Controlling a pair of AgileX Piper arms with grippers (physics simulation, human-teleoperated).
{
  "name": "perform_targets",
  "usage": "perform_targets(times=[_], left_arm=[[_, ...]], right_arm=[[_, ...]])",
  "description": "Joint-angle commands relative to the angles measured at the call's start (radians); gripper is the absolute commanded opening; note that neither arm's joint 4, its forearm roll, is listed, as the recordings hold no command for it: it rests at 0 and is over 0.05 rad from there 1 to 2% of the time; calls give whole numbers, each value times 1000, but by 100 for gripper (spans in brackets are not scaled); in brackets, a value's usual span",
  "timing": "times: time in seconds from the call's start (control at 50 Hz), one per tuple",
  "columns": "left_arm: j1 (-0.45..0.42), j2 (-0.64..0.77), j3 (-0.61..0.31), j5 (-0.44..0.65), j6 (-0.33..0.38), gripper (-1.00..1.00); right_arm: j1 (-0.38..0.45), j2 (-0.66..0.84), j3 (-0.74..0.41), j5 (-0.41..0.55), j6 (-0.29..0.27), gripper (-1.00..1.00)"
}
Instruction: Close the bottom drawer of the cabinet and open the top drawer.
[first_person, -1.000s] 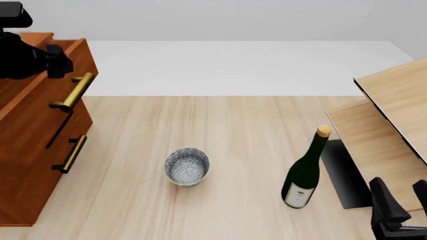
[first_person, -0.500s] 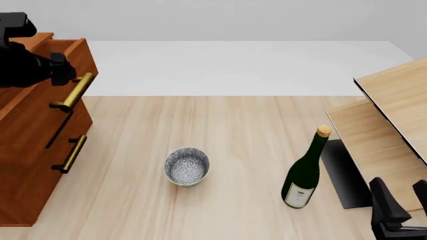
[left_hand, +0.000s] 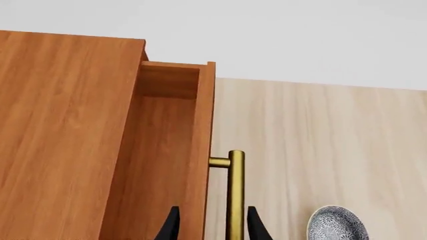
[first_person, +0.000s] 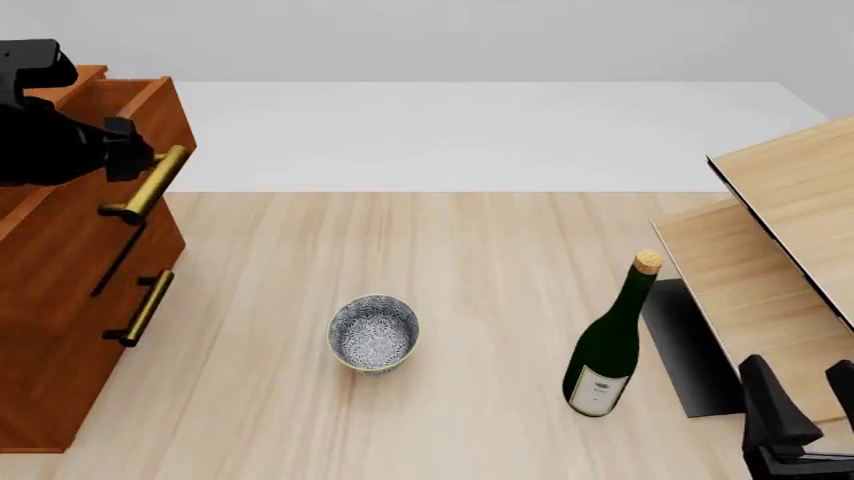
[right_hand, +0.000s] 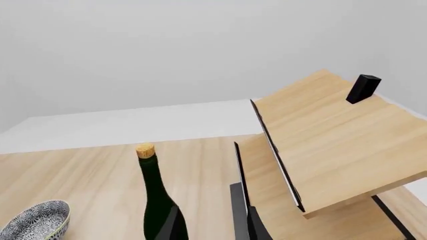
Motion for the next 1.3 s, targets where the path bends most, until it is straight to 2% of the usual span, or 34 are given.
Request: perform_targets(times=[0.02, 0.26, 1.3], left_arm=[[-3, 0, 16, -10, -3, 100], [-39, -2, 27, -13, -41, 100], [-327, 41, 26, -70, -233, 100]], right_arm=[[0, 3, 0, -3, 0, 100], [0, 5, 0, -5, 0, 100], [-5, 5, -1, -5, 1, 100]])
